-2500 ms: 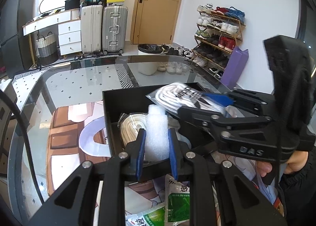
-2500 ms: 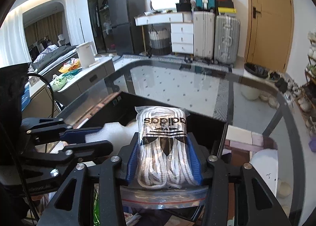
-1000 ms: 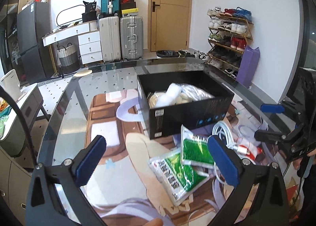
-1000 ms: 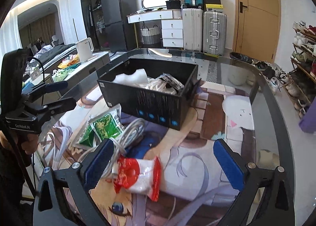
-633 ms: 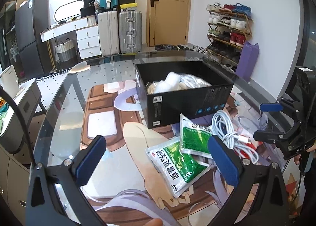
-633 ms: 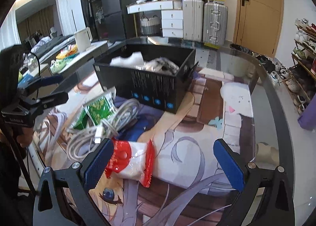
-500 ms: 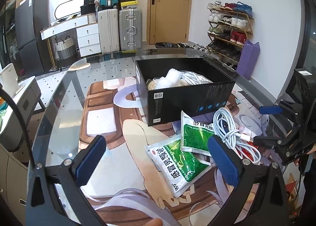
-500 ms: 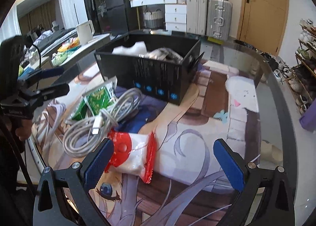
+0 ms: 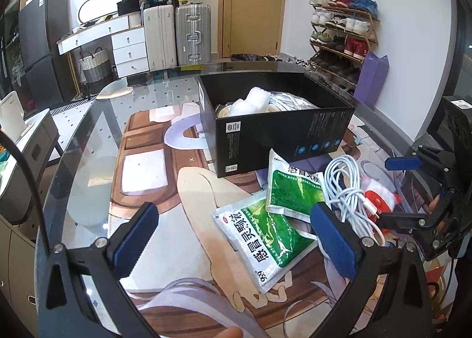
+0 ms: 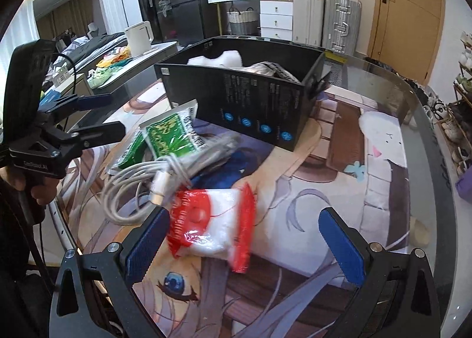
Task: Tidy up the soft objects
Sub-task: 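Move the right tool to the red-and-white balloon bag and grasp it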
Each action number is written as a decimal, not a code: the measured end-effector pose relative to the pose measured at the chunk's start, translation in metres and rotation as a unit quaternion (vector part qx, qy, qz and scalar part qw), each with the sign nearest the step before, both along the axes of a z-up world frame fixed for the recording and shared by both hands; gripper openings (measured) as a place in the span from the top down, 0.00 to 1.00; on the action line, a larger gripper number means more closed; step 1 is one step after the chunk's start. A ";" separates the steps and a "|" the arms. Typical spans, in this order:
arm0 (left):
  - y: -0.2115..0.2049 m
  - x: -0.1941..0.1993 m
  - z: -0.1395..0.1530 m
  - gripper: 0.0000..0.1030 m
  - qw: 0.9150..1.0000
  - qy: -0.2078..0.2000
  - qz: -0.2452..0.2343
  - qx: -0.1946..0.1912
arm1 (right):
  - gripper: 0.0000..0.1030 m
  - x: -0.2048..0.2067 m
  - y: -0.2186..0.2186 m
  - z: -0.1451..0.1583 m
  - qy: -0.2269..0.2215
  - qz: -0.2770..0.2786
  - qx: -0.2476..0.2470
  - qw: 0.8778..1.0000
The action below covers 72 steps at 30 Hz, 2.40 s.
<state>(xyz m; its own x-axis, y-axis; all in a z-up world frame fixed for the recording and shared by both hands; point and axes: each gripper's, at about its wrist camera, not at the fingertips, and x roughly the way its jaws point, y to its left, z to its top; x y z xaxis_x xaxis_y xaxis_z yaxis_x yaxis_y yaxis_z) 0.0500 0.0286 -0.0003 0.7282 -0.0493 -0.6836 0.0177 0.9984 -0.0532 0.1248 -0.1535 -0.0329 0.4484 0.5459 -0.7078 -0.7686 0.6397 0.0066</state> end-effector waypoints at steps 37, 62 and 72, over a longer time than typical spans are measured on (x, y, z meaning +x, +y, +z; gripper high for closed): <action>0.021 0.016 -0.027 0.00 0.995 0.086 0.040 -0.014 | 0.01 0.017 -0.015 -0.009 0.018 -0.040 0.004 0.999; 0.007 0.018 -0.035 0.00 0.995 0.096 0.032 0.018 | 0.28 0.010 0.001 -0.013 0.010 -0.013 -0.004 1.000; 0.008 0.018 -0.035 0.00 0.995 0.096 0.031 0.018 | 0.19 0.012 -0.007 -0.014 0.008 -0.022 -0.009 1.000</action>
<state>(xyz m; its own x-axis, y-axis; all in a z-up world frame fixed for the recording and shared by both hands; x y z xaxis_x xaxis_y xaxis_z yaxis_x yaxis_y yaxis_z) 0.0683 0.0361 -0.0351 0.5848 0.0190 -0.8110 -0.0520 0.9985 -0.0141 0.1363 -0.1606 -0.0473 0.4601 0.5124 -0.7251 -0.7395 0.6732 0.0065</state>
